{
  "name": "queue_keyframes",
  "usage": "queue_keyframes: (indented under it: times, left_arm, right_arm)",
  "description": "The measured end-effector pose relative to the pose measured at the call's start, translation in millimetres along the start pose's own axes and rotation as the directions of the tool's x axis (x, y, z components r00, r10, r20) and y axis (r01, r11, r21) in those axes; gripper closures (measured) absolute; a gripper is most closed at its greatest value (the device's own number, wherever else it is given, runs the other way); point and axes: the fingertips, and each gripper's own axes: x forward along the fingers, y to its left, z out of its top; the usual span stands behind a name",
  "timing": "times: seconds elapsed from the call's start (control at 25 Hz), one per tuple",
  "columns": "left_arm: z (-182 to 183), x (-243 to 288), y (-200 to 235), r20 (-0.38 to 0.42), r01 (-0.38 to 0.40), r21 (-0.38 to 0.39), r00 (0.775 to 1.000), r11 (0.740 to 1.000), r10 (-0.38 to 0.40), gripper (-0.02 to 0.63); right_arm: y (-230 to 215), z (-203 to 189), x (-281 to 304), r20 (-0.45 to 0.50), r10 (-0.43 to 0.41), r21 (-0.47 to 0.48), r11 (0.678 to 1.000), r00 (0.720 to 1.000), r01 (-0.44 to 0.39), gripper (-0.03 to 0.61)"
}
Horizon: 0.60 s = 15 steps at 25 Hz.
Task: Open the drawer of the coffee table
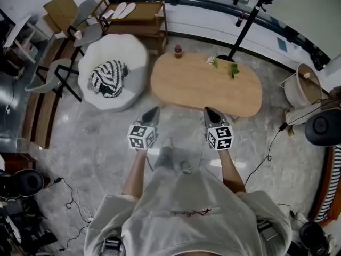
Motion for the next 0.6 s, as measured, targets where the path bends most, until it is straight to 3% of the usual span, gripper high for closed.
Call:
queue_keyframes:
  times: [0.32,0.6]
  left_arm:
    - [34.5,72.4,81.2,-0.030,0.108,-0.005,0.994,0.994,-0.108,0.614]
    - [41.9,128.8,119.6,-0.061,0.194,-0.029,0.979,0.981,-0.195,0.614]
  right_arm:
    - [-10.4,38.6,88.2,-0.024,-0.100,0.018,0.995,0.995,0.101,0.574]
    - [-29.5,46.2,130.1,-0.066,-0.189,0.033,0.981,0.980,0.191,0.574]
